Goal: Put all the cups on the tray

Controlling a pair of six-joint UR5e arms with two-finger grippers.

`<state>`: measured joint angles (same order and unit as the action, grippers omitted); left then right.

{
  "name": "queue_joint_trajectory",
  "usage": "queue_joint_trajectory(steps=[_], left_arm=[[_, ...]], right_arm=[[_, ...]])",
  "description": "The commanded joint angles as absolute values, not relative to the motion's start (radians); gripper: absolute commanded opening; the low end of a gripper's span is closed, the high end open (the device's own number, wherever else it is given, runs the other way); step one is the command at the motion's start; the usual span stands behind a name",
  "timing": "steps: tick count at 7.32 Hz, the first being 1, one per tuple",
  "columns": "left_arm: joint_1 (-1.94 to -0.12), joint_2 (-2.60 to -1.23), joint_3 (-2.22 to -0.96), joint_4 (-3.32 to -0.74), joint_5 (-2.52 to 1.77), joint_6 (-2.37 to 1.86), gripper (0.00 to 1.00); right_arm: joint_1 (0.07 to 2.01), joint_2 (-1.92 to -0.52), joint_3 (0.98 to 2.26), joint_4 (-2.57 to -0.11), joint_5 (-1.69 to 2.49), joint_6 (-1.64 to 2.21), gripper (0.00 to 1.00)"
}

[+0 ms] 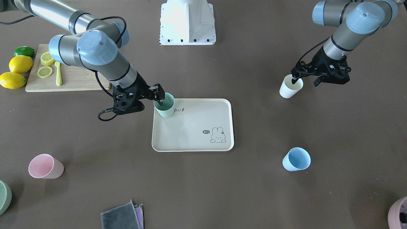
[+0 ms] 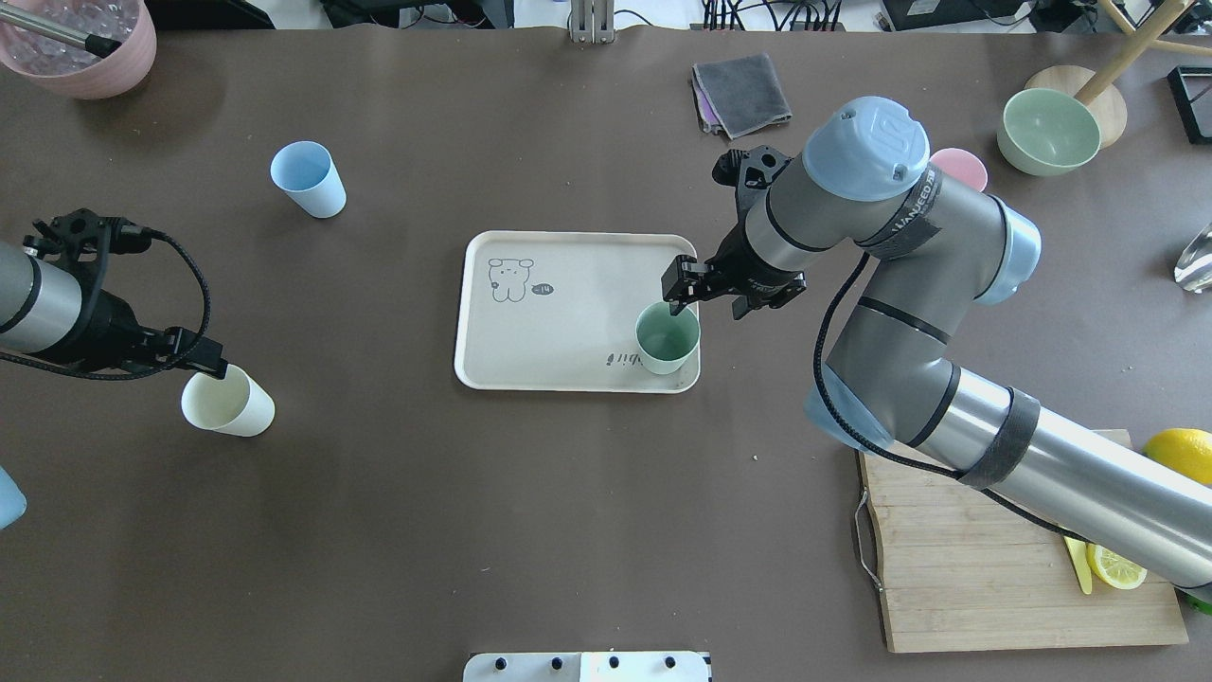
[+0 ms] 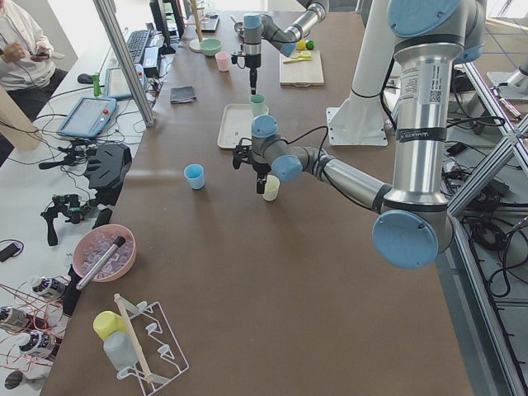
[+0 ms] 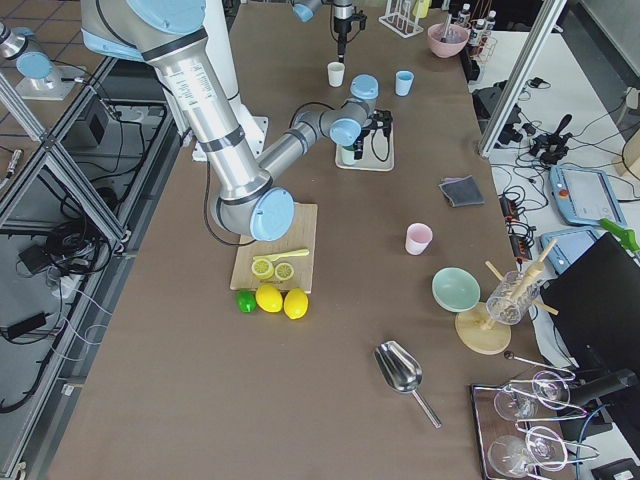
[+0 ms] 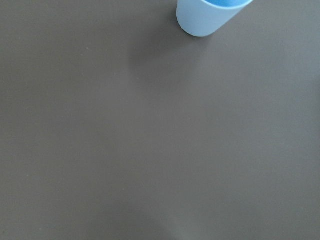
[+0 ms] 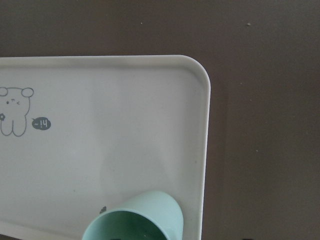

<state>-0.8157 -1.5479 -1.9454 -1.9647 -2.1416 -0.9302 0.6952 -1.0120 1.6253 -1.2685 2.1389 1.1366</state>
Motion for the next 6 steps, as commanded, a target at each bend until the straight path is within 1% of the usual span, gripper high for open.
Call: queue_joint_trajectory(steps=[1,3,4,5,6], left_arm=[[-0.789,-1.526,-1.944,-1.965,-2.140,-0.930,0.96],[-0.762,-1.532,-1.911,-1.965,-2.109,-0.931,0.81],[-0.758,-1.537,-1.895,-1.965,-2.105,-0.931,0.77],[-0.758,-1.537,-1.888,-1.965,-2.105,-0.931,0.63],[-0.756,-1.540,-1.890,-1.965,-2.105,-0.931,0.26]], right_arm=[[0.703,-1.015,1.624,-1.269,2.143,1.137,1.00],[0.719,-1.014,1.626,-1.269,2.166,1.143,1.00],[0.721,-1.015,1.626,-1.269,2.166,1.143,1.00],[0.721,-1.017,1.626,-1.269,2.167,1.143,1.00],[0.730,-1.019,1.628,-1.269,2.172,1.143,1.00]])
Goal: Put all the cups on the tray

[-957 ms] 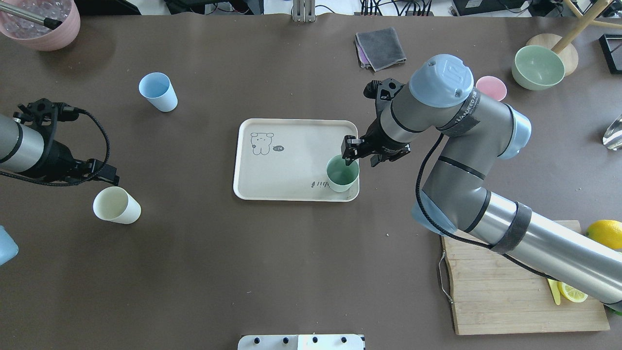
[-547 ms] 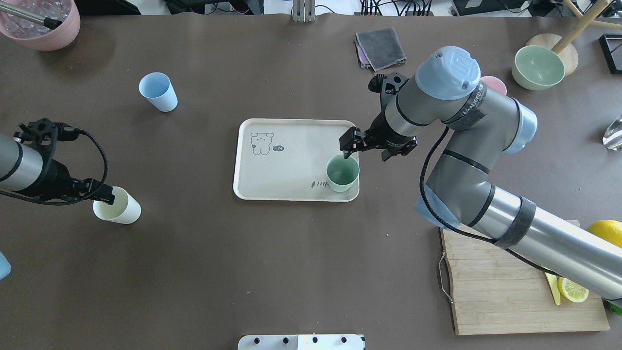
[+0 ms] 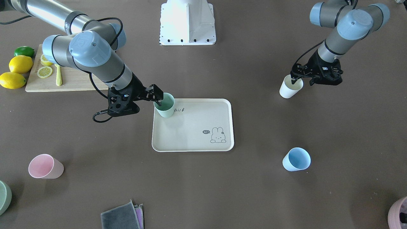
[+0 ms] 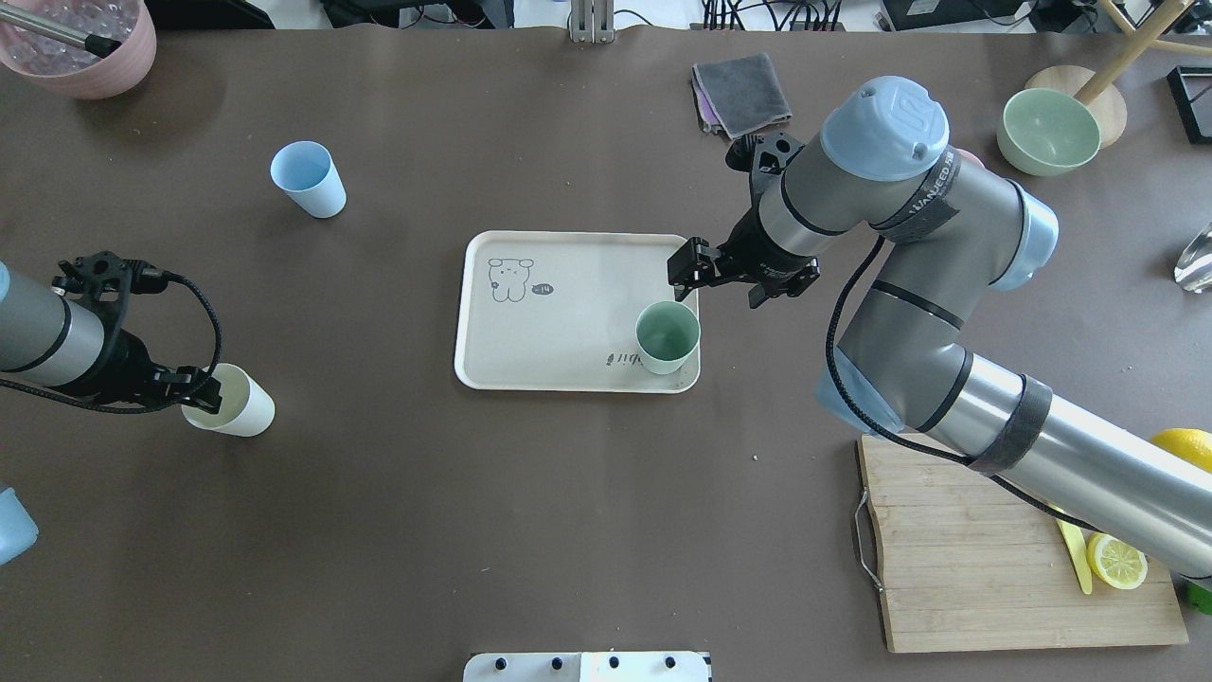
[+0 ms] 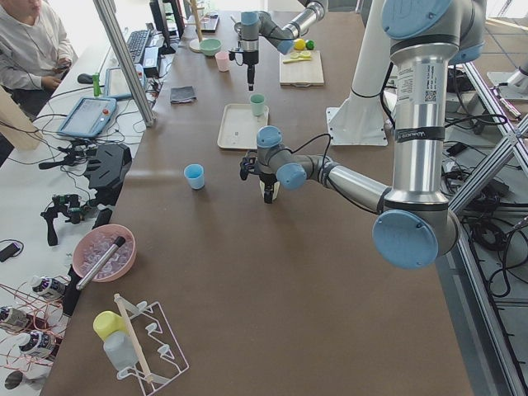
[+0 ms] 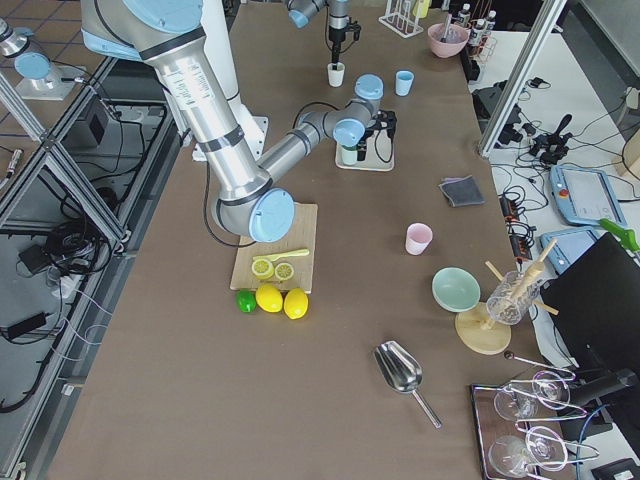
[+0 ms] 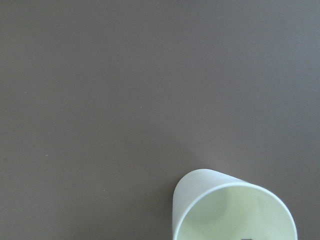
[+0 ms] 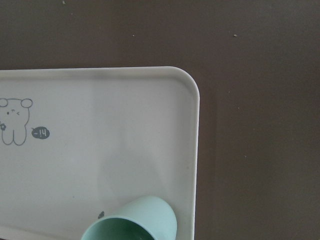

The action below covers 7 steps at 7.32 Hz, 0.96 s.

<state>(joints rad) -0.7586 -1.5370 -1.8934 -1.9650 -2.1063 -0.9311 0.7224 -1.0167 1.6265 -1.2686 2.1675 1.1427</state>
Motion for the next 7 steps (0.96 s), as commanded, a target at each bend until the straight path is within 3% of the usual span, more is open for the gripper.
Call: queue_joint_trajectory(steps=[1,4,7], left_arm=[[-0.756,-1.552,-1.891,-1.965,-2.106,-0.936,0.00],[-0.761,-1.581,-1.963,-1.954,-2.134,-0.945,0.00],[-0.795,-1.907,-1.933,-1.695,-2.181,-1.015,0.00]], right_arm=[[0.748,-1.025,1.632,-1.269,2.189,1.140,1.00],[0.882,-1.078,1.646,-1.270,2.299,1.111,1.00],[1.026,-1.185,1.634,-1.282,2.312,0.880,1.00]])
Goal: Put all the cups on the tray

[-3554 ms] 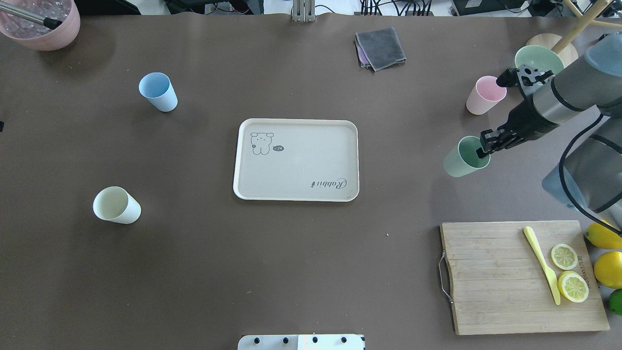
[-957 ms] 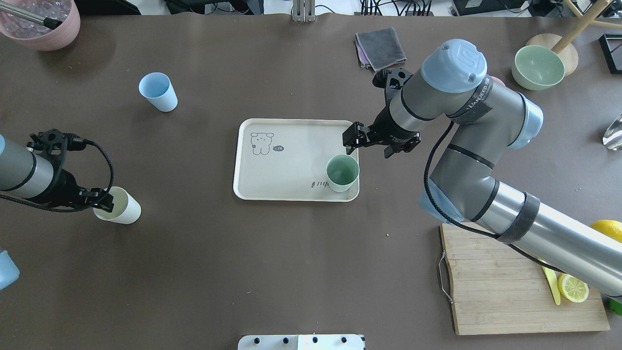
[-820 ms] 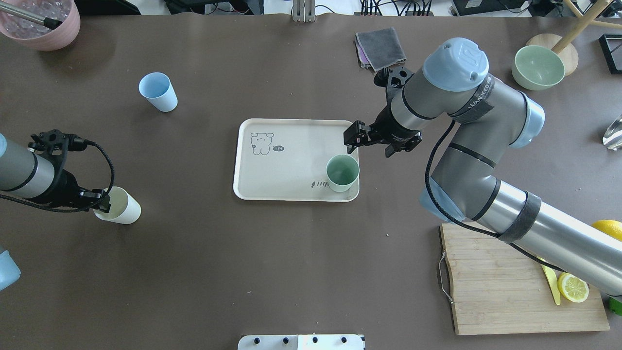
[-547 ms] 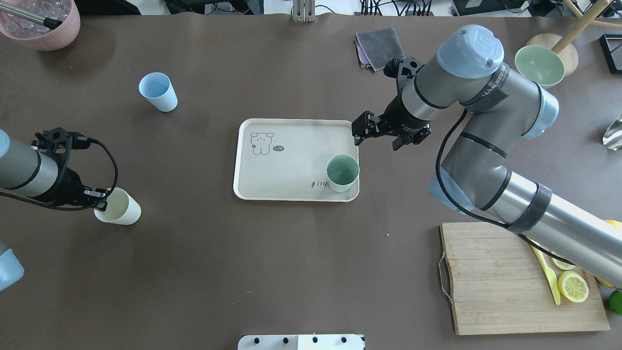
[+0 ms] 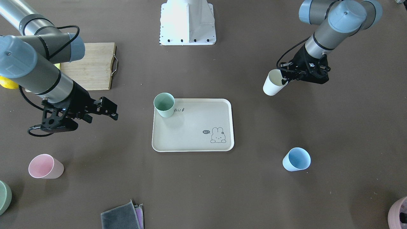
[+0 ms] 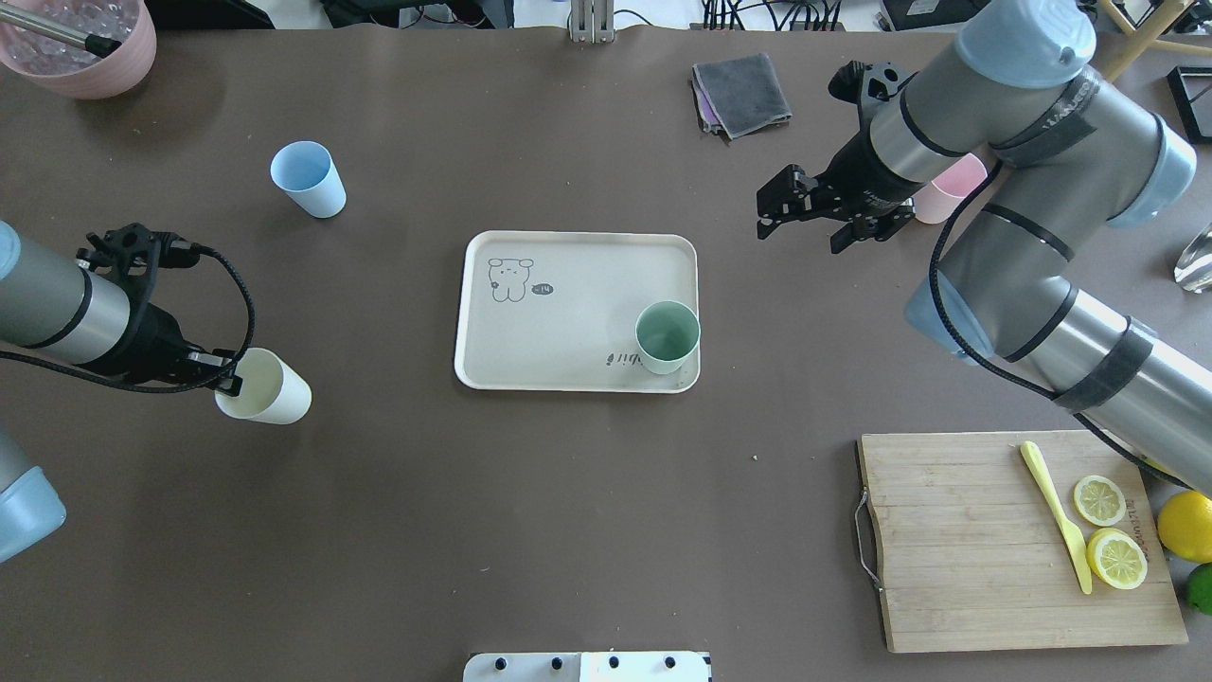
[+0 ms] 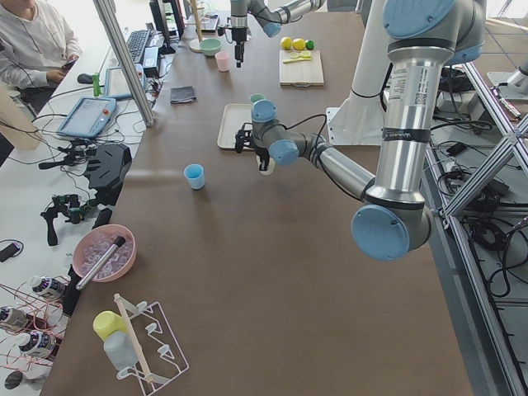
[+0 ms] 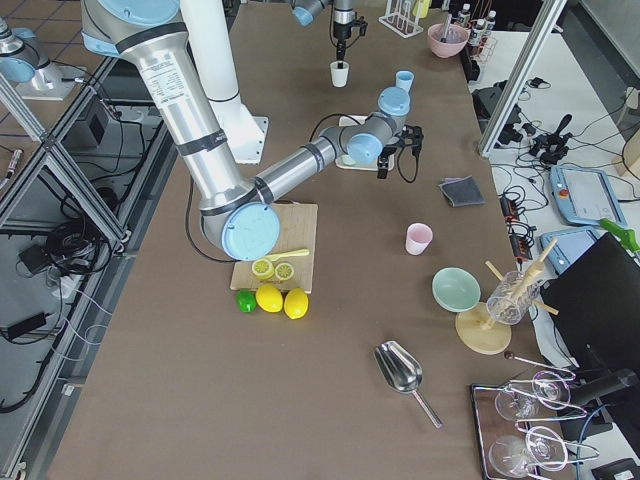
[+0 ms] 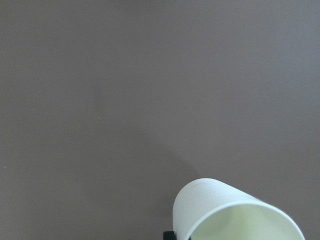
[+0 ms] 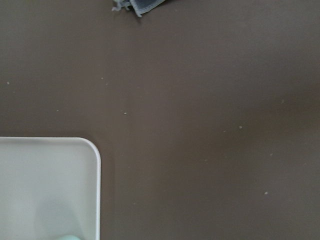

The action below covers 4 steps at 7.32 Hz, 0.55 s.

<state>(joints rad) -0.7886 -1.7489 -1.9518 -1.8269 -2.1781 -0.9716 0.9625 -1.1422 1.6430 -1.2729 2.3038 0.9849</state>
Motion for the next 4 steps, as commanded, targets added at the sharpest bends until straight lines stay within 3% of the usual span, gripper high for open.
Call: queue_joint_trajectory(steps=[1,4], left_arm=[[-0.792,-2.015,-1.881,-1.639,-2.177,-1.026,0.00],[-0.678,-2.222,-1.679,-1.646,-2.025,-1.092,0.00]], right_arm=[[1.063,-1.193,1.632,-1.343,2.312,0.792,1.00],[1.124,-1.201,1.544,-1.394,2.300,0.644,1.00]])
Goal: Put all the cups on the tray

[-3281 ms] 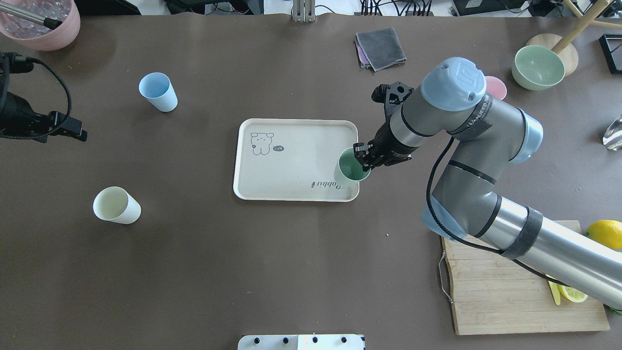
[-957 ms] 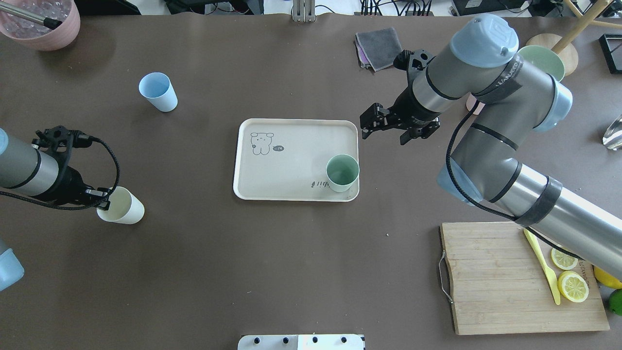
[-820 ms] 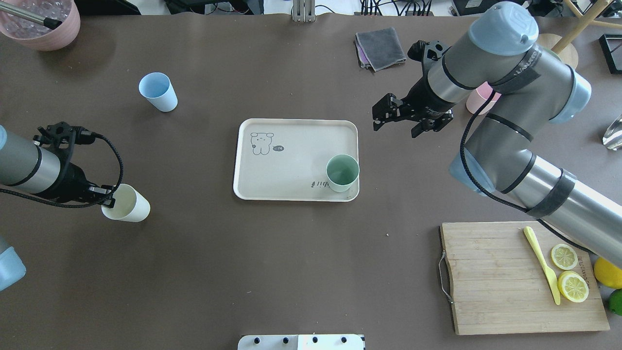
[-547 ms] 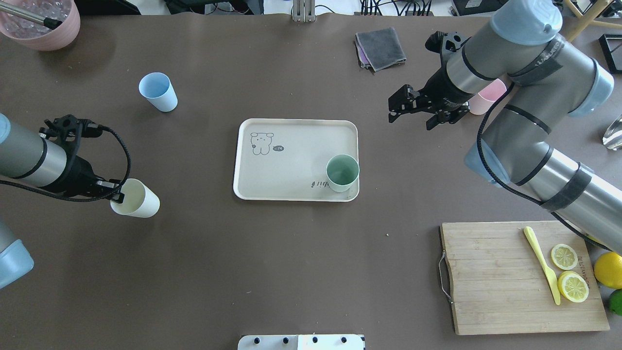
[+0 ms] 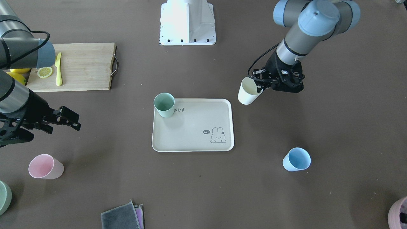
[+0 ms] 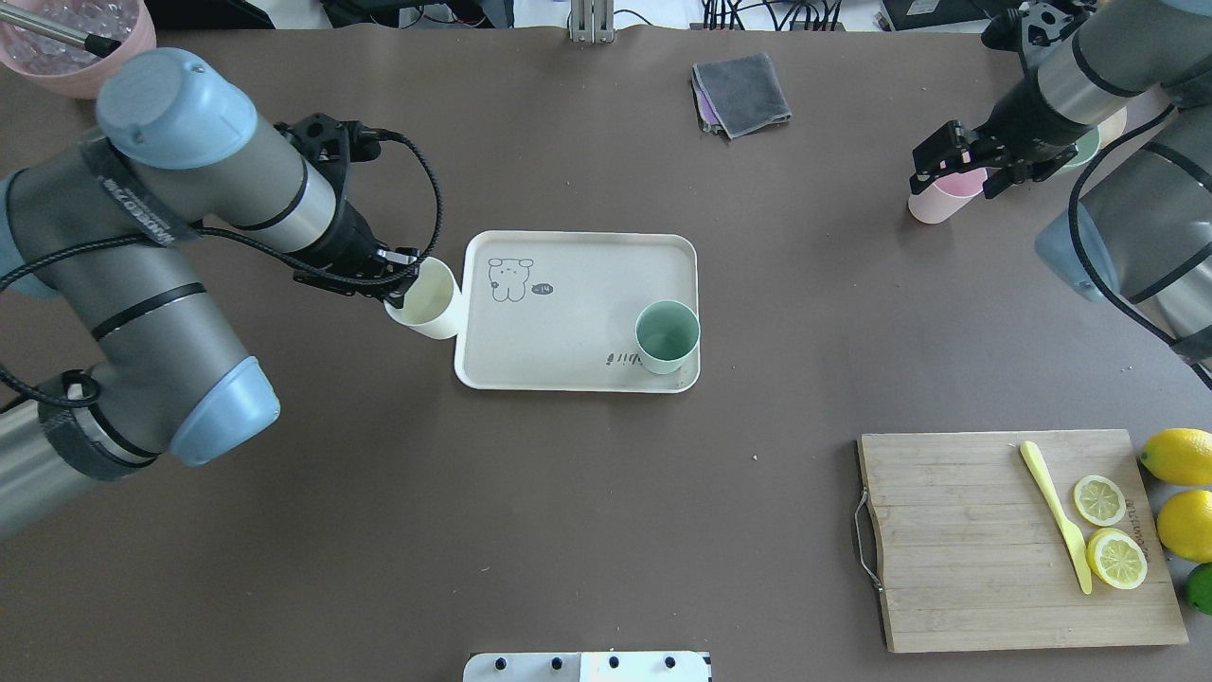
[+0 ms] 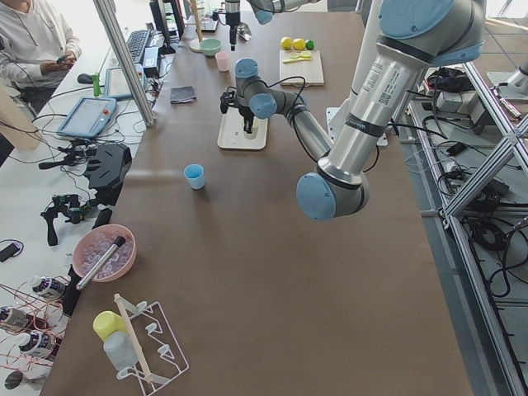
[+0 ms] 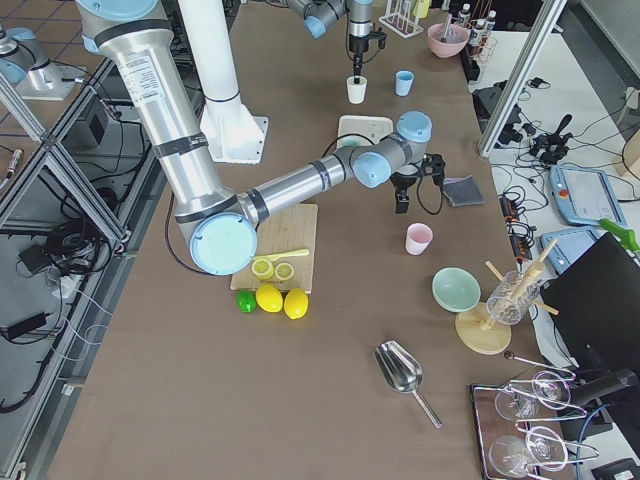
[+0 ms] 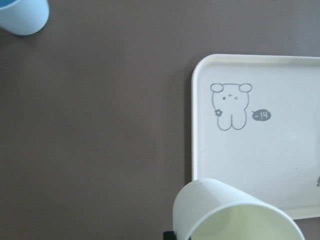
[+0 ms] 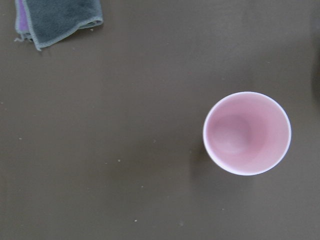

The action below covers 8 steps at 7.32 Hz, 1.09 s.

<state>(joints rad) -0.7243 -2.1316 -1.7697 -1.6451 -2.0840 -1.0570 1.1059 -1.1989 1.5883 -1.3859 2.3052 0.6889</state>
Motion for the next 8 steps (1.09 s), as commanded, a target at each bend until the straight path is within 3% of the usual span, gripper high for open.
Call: queue_joint_trajectory(steps=[1,5,6,7,8], left_arm=[[-0.651,-2.238,-1.663,-1.647,-2.007,-1.116,0.00],[-0.618,-2.304,-1.537,-1.715,-1.950,-1.112,0.00],[-0.618,-2.324,-1.514,-1.713,-1.935,-1.114,0.21],[-0.618,-2.324,-1.522,-1.709,-1.934,-1.117,0.97],[-0.620,-2.315,-1.555,-1.700,-1.933,-1.117,0.98]], right_arm=[[1.134,-1.198,1.495,-1.385,2.298,0.618,1.00],[1.144,-1.174,1.402,-1.385,2.298,0.600,1.00],[1.144,-1.170,1.388,-1.385,2.298,0.603,1.00],[1.144,-1.152,1.370,-1.385,2.296,0.632,0.99],[1.144,-1.125,1.329,-1.384,2.296,0.658,0.98]])
